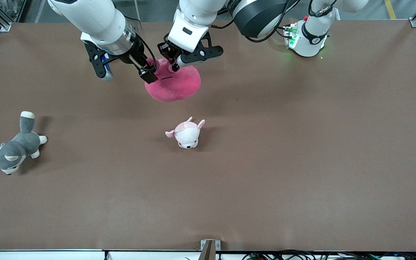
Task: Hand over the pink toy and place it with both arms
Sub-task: 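Close the right gripper on the pink plush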
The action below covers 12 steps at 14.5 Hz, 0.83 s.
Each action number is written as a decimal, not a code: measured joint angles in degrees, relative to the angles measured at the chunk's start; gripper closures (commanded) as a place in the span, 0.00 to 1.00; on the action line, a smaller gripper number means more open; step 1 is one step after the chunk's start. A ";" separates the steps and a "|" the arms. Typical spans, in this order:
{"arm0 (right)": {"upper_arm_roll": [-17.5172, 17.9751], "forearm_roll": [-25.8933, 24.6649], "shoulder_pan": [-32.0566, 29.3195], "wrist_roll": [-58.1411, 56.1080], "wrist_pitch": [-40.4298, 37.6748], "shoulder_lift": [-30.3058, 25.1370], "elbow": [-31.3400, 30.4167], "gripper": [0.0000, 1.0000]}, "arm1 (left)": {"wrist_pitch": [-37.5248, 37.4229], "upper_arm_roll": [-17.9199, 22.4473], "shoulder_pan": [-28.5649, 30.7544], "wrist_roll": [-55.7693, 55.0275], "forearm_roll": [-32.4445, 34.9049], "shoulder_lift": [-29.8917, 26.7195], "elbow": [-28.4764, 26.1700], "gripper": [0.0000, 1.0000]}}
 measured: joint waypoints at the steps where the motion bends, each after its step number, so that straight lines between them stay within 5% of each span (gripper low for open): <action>1: 0.00 0.13 0.03 0.01 0.00 -0.02 -0.02 0.88 | 0.00 0.00 0.00 0.00 0.00 0.00 0.00 1.00; 3: 0.00 0.24 0.11 0.01 0.00 -0.05 -0.04 1.00 | -0.05 0.02 0.00 0.00 0.00 0.00 0.00 1.00; 9: -0.08 0.30 0.15 -0.03 0.01 -0.28 -0.06 1.00 | -0.07 0.03 0.03 0.00 0.00 0.00 0.08 0.96; 10: -0.21 0.30 0.14 -0.24 0.05 -0.30 -0.06 1.00 | -0.07 0.03 0.06 0.00 0.00 -0.01 0.17 0.89; 11: -0.44 0.30 0.13 -0.75 0.06 -0.33 -0.06 1.00 | -0.07 0.03 0.10 0.00 0.00 -0.01 0.27 0.64; 12: -0.70 0.31 -0.01 -1.78 0.06 -0.35 -0.06 1.00 | -0.07 0.03 0.13 0.00 0.00 -0.01 0.36 0.21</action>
